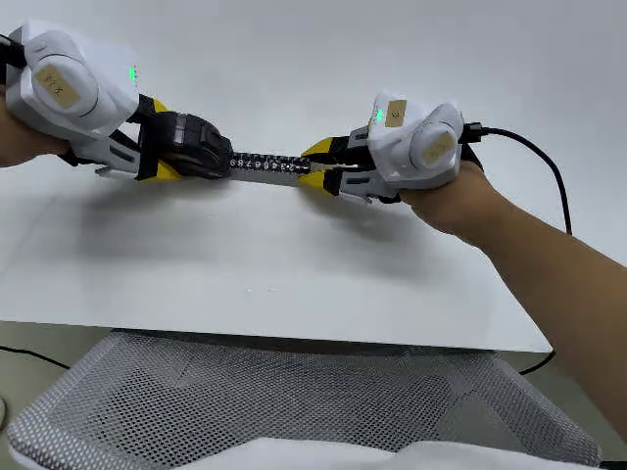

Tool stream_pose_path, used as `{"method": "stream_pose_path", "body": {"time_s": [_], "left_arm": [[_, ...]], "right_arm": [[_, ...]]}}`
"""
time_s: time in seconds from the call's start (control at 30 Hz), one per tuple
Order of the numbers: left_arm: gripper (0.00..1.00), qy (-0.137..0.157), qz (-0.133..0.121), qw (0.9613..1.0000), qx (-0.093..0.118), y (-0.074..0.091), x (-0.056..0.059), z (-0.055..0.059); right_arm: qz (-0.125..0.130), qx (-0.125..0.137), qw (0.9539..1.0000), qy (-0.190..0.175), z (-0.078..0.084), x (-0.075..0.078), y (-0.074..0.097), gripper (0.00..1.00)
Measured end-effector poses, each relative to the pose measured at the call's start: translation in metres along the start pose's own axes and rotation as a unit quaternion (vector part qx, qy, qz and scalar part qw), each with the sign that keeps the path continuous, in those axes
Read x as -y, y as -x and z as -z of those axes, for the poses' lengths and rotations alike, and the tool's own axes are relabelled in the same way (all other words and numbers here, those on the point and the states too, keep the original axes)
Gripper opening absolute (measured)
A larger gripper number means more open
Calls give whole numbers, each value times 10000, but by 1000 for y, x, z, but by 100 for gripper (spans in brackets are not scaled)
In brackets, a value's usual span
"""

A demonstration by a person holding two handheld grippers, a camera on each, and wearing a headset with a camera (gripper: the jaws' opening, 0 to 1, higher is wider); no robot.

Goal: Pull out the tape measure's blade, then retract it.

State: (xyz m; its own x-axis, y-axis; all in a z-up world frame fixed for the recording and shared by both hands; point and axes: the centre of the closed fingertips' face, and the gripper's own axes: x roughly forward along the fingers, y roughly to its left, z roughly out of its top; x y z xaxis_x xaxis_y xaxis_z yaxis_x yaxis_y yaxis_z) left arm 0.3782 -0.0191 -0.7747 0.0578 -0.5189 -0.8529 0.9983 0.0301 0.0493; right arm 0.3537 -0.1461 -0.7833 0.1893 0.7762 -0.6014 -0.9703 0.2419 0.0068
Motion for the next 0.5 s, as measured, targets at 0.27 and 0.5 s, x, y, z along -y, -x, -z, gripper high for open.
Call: {"method": "stream_pose_path", "body": {"time_s": [0.27, 0.5], "left_arm": [[30, 6, -3, 10000, -2, 0, 0, 0], [30, 6, -7, 10000, -2, 0, -1, 1]], "right_arm": [[37, -25, 10000, 5, 1, -1, 7, 8], [52, -43, 10000, -5, 5, 1, 13, 8]]}}
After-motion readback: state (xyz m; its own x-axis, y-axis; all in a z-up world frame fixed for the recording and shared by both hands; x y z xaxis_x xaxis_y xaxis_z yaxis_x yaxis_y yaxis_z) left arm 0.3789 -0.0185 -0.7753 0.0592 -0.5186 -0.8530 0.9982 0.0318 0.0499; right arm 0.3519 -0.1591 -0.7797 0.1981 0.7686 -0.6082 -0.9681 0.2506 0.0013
